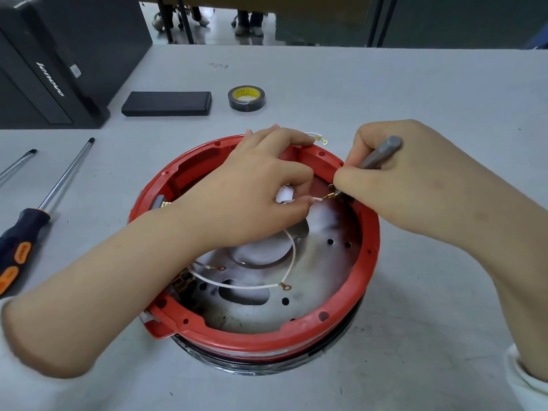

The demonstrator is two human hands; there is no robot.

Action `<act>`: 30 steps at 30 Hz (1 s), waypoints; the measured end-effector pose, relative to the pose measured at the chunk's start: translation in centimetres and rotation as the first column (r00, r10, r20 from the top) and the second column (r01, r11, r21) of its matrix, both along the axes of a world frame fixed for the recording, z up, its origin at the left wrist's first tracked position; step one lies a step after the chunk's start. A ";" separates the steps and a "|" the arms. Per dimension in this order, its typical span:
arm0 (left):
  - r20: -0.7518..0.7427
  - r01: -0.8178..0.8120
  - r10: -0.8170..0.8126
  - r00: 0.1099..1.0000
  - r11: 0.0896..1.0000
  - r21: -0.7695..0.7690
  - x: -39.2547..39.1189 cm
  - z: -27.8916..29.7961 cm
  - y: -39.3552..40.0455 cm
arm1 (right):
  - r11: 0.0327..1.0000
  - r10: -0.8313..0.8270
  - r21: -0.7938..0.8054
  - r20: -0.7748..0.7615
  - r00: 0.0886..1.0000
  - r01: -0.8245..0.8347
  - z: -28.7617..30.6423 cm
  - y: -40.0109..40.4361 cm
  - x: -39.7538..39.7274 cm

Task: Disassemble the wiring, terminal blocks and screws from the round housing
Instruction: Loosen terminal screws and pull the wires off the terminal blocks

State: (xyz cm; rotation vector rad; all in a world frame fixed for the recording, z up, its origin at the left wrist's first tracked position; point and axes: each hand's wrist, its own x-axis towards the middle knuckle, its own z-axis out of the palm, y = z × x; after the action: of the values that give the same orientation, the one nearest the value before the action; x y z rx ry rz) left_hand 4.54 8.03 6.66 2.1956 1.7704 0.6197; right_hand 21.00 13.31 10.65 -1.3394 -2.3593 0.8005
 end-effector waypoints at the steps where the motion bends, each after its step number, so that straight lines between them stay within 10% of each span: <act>1: 0.003 -0.001 0.001 1.000 1.000 -0.002 0.0 0.0 0.0 | 1.000 -0.001 -0.011 -0.023 1.000 0.001 -0.2 0.0 0.2; 19: -0.013 -0.003 0.003 1.000 1.000 -0.023 0.0 0.1 0.0 | 1.000 -0.003 -0.017 -0.075 0.997 0.002 -0.5 0.4 0.5; 30: -0.013 -0.019 0.018 1.000 1.000 -0.023 -0.1 0.1 0.0 | 0.938 -0.045 -0.340 -0.308 0.950 -0.066 -0.9 2.2 1.9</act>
State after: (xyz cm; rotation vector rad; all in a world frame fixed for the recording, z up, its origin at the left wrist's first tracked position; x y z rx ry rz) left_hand 4.47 8.03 6.78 2.1751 1.7968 0.5882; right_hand 22.87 15.52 9.78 -1.2131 -2.0412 1.3743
